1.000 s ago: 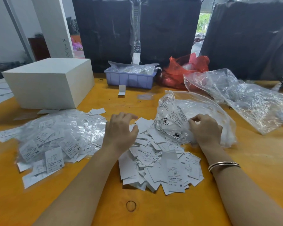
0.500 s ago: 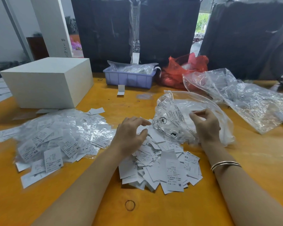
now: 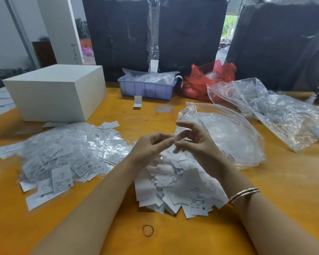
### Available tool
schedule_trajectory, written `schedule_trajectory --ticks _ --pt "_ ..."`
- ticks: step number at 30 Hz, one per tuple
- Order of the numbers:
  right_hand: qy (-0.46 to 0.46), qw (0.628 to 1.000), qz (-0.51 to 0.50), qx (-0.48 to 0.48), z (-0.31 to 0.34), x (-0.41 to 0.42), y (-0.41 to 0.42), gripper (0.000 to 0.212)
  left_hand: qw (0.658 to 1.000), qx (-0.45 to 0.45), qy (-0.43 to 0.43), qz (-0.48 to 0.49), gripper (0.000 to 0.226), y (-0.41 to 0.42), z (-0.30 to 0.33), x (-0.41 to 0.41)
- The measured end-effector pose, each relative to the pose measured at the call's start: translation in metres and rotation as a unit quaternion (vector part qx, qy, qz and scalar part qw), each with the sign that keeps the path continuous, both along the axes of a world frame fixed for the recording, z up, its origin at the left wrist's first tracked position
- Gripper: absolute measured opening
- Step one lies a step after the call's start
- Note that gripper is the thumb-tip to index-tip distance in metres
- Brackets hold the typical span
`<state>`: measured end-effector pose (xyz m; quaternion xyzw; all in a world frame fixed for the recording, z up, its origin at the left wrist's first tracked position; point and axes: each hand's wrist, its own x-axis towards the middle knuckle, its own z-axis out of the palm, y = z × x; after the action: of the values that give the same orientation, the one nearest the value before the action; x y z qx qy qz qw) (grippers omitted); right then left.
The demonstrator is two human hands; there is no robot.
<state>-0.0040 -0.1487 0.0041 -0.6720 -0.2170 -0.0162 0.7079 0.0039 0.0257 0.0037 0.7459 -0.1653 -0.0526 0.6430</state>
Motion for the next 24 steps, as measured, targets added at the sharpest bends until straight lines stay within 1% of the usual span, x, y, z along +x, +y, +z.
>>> schedule_trajectory --ticks 2,4,5,6,8,9,11,13,15,16,18,20,23,24 --pt "0.004 1.000 -0.014 -0.014 -0.002 -0.001 0.004 0.046 0.999 -0.040 0.005 0.028 0.007 0.002 0.000 0.001" --pt "-0.001 0.997 -0.034 -0.073 -0.003 0.000 0.003 0.043 0.995 -0.080 0.008 0.063 0.004 0.004 0.000 0.004" --pt "-0.019 0.990 -0.038 -0.135 -0.002 0.000 0.000 0.040 0.992 -0.100 0.011 0.079 0.003 0.005 0.000 0.006" --pt "-0.052 0.973 -0.036 -0.221 -0.002 0.000 -0.003 0.036 0.988 -0.119 0.012 0.093 0.003 0.006 0.001 0.007" --pt "-0.126 0.911 -0.028 -0.391 -0.003 -0.001 -0.008 0.029 0.982 -0.145 0.010 0.121 0.004 0.008 0.002 0.009" --pt "-0.152 0.883 -0.026 -0.444 -0.003 -0.002 -0.009 0.028 0.979 -0.151 0.011 0.134 0.005 0.008 0.001 0.010" --pt "-0.184 0.850 -0.028 -0.493 -0.002 -0.003 -0.009 0.027 0.976 -0.157 0.014 0.153 0.008 0.008 0.000 0.010" --pt "-0.214 0.834 -0.035 -0.507 -0.001 -0.002 -0.008 0.019 0.974 -0.158 0.017 0.161 0.013 0.008 -0.001 0.011" --pt "-0.224 0.841 -0.036 -0.491 0.000 -0.002 -0.009 0.010 0.974 -0.157 0.016 0.163 0.016 0.008 -0.001 0.012" --pt "-0.220 0.850 -0.038 -0.477 0.000 -0.002 -0.010 0.008 0.974 -0.157 0.014 0.163 0.017 0.008 -0.002 0.013" --pt "-0.193 0.880 -0.055 -0.431 0.001 0.000 -0.013 0.002 0.974 -0.159 0.009 0.160 0.015 0.009 -0.003 0.014" --pt "-0.160 0.908 -0.082 -0.378 0.001 0.000 -0.015 0.005 0.974 -0.164 0.003 0.155 0.009 0.009 -0.005 0.014" --pt "-0.132 0.922 -0.100 -0.350 0.000 0.002 -0.013 0.012 0.974 -0.162 -0.002 0.156 0.006 0.009 -0.006 0.015" --pt "-0.119 0.933 -0.108 -0.322 0.000 0.002 -0.011 0.013 0.974 -0.160 -0.001 0.157 0.006 0.009 -0.006 0.015"
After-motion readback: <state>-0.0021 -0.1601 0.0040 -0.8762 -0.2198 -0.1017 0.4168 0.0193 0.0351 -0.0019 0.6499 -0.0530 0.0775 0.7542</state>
